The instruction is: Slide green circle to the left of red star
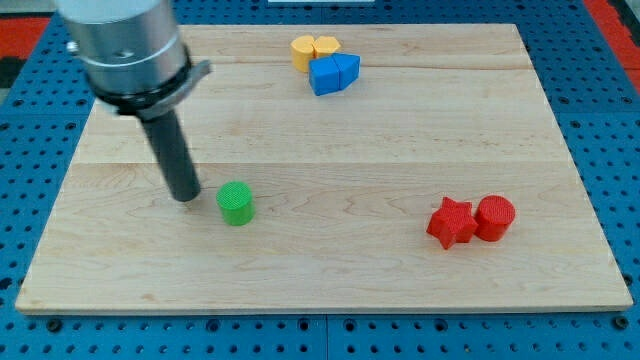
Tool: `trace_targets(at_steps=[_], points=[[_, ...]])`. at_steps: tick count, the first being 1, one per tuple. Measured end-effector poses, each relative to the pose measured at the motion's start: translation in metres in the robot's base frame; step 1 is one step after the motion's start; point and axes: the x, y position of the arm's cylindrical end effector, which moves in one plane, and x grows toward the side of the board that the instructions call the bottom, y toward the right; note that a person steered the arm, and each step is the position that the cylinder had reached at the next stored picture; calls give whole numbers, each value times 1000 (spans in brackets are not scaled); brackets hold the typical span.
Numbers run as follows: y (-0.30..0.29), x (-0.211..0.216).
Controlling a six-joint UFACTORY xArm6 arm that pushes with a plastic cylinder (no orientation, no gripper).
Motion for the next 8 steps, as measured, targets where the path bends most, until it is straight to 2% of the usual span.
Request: trace_targets(at_steps=[1,3,5,7,8], points=[[6,15],[59,7],[147,7],[188,-11],[190,9]])
